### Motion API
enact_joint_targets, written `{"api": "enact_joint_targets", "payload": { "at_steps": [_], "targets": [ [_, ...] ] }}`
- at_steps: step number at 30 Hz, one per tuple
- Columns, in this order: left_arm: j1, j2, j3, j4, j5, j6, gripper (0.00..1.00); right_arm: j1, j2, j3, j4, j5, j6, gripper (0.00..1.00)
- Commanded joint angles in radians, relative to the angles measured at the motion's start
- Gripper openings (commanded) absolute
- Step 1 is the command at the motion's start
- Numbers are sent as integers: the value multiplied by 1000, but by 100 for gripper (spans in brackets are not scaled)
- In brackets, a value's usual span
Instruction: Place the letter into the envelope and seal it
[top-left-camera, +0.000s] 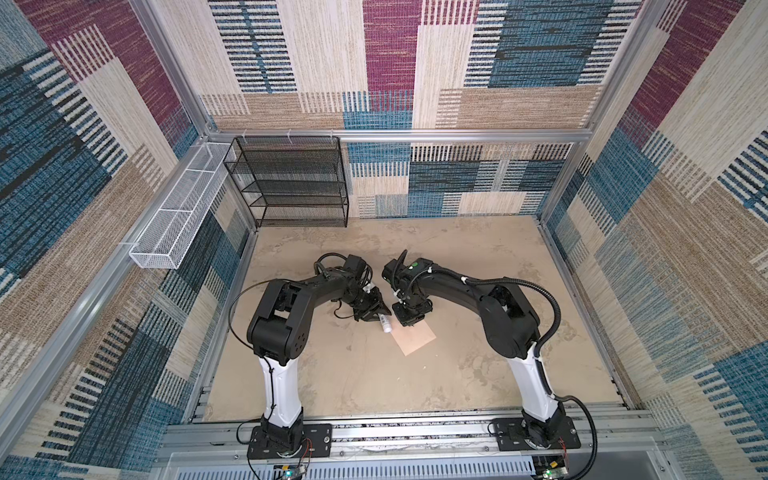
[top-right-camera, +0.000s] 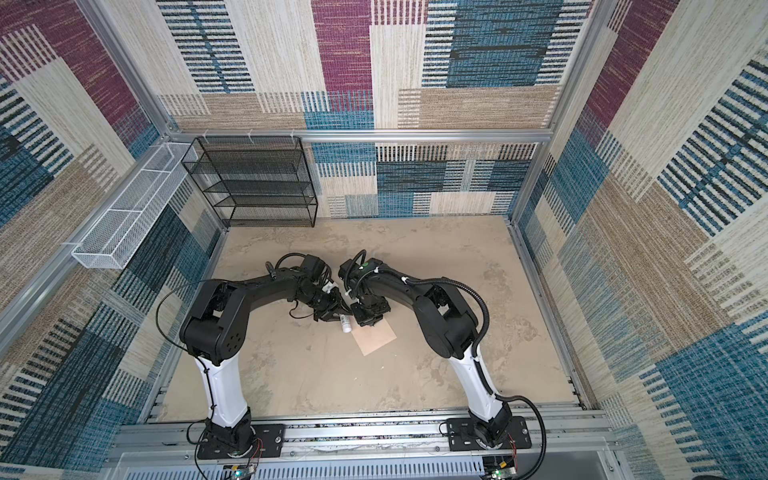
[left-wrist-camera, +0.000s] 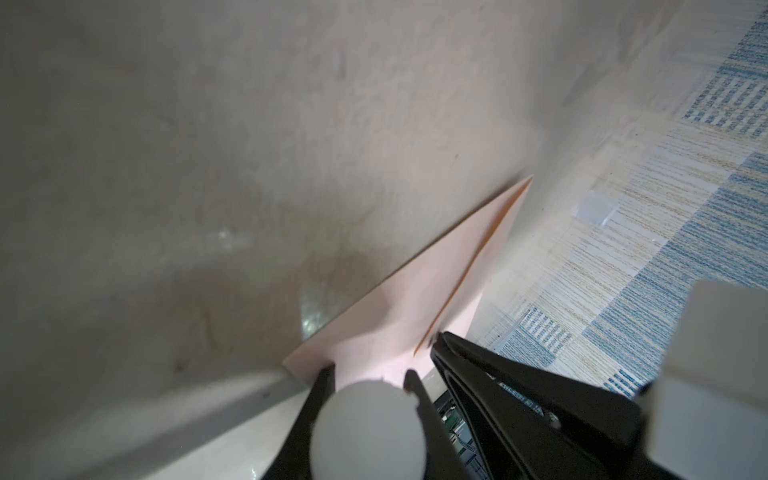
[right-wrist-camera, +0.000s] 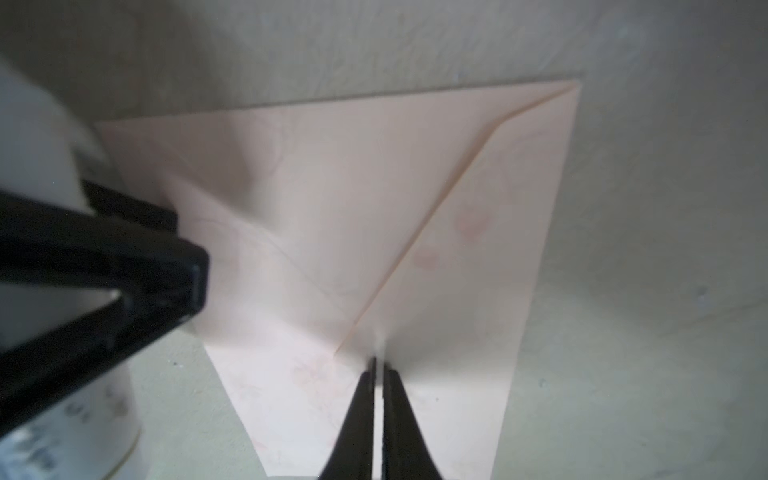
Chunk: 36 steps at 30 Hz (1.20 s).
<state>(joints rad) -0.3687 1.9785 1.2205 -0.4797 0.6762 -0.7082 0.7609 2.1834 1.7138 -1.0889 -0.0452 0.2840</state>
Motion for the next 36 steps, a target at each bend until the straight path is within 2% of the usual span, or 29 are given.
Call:
{"api": "enact_joint_targets", "payload": {
  "at_steps": [1, 27, 36],
  "targets": [
    [1, -3, -6, -35, -47, 19, 0, 0, 12, -10, 52, -14, 16, 11],
    [1, -22, -39, -18, -48, 13, 0, 11, 59, -40, 118, -68, 74, 16],
    [1, -14, -28, -24, -44, 15, 0, 12, 68, -1, 89, -70, 75, 23]
  ]
}}
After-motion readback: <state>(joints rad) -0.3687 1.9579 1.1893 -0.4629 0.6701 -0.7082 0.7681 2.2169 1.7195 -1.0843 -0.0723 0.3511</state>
